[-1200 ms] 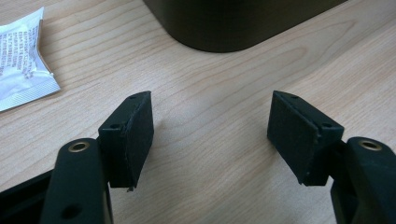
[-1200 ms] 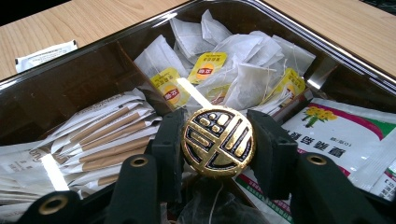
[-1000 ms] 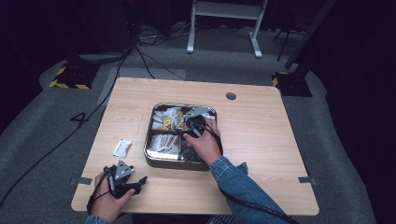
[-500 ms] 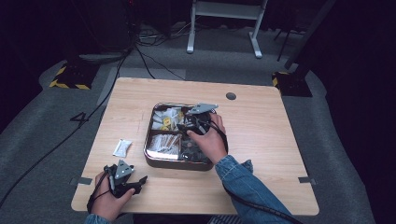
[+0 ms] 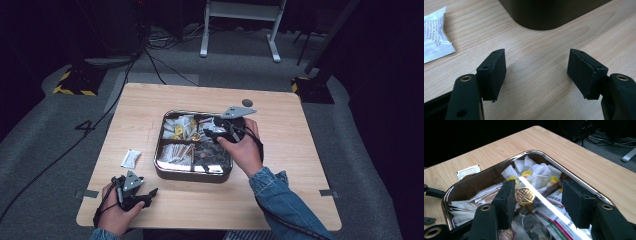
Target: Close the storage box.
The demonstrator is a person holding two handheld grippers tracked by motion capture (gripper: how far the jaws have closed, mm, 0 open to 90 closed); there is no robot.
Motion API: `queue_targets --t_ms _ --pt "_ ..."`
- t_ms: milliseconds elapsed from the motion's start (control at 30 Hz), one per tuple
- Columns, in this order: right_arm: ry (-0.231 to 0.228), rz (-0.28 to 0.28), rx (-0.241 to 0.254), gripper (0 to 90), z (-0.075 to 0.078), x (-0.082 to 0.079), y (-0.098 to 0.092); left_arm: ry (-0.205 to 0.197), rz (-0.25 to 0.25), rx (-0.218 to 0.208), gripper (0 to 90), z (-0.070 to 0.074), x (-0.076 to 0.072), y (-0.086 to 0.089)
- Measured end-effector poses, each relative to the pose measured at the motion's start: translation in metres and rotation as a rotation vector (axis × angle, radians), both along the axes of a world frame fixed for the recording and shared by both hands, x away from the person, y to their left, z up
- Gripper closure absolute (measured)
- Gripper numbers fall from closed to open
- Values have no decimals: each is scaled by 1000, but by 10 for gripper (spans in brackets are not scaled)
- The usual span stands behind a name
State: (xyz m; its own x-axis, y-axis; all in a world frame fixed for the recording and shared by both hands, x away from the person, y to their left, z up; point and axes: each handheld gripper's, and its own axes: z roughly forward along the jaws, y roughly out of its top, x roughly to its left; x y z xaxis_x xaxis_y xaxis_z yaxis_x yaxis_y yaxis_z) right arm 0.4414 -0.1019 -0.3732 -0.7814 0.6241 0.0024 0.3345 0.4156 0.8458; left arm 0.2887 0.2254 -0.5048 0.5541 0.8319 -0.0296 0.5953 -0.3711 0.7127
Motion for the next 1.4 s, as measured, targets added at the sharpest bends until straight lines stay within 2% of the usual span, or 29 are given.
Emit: queue_targets --t_ms 100,367,600,800,1033,1400 --pt "-3 -9 5 459 3 -1 -9 1 0 2 320 0 0 0" --pt "-26 -64 49 459 16 -6 -58 -2 6 2 320 0 0 0" --pt "-30 -129 47 458 20 -9 -100 -2 6 3 320 0 0 0" --pt "-22 -165 45 454 19 -13 -124 -1 6 3 320 0 -1 0" --pt "-1 -191 28 453 9 -18 -146 -1 6 4 320 0 -1 0" --pt "54 -257 14 434 -17 -36 -194 -3 8 5 318 0 0 0"
